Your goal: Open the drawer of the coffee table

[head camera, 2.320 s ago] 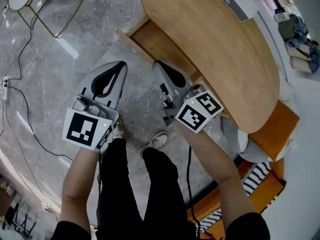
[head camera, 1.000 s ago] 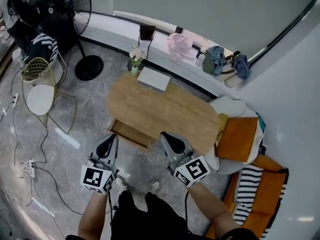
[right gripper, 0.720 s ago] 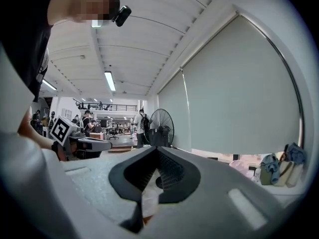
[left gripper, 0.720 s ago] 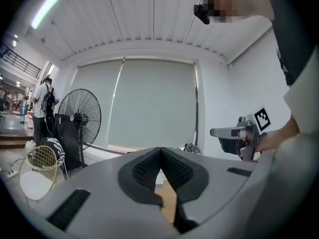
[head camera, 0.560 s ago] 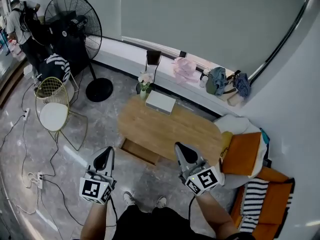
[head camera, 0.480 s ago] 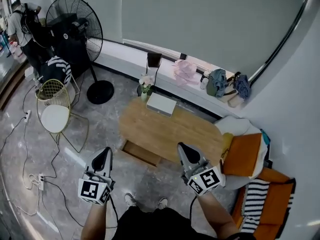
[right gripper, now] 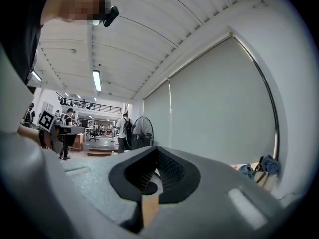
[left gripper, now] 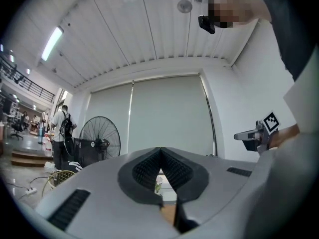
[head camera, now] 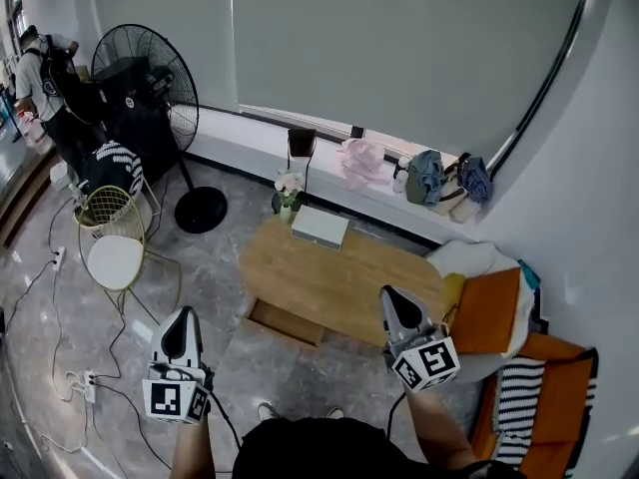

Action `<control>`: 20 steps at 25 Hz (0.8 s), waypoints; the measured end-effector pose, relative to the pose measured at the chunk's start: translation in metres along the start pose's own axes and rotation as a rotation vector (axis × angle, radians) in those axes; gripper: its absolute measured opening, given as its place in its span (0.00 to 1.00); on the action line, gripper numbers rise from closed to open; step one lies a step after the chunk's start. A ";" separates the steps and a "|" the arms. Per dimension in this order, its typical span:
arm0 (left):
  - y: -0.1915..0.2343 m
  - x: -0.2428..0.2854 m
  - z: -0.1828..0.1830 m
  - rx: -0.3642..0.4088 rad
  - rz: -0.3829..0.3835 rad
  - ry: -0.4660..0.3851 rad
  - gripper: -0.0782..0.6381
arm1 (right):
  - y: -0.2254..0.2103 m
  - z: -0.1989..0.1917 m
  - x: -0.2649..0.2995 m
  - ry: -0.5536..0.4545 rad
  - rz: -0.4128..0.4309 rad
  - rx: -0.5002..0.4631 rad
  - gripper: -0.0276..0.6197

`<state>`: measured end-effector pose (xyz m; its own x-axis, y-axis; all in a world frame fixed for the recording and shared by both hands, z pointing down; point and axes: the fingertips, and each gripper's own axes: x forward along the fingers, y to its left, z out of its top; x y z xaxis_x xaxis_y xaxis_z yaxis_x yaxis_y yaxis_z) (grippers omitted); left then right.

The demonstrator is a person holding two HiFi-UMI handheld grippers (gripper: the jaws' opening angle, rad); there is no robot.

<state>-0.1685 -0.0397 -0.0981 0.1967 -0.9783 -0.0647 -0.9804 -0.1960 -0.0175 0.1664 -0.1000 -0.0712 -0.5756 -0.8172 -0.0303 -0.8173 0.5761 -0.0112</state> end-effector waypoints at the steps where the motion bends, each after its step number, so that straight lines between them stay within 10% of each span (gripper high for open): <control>1: 0.001 -0.003 0.004 0.006 0.011 -0.012 0.12 | -0.004 0.002 -0.003 -0.005 -0.017 -0.001 0.05; 20: -0.025 -0.010 0.021 0.080 -0.035 -0.073 0.12 | -0.010 0.007 -0.036 -0.017 -0.118 -0.043 0.05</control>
<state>-0.1455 -0.0233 -0.1180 0.2332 -0.9629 -0.1354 -0.9701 -0.2208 -0.1007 0.1949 -0.0763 -0.0773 -0.4747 -0.8788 -0.0485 -0.8801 0.4740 0.0269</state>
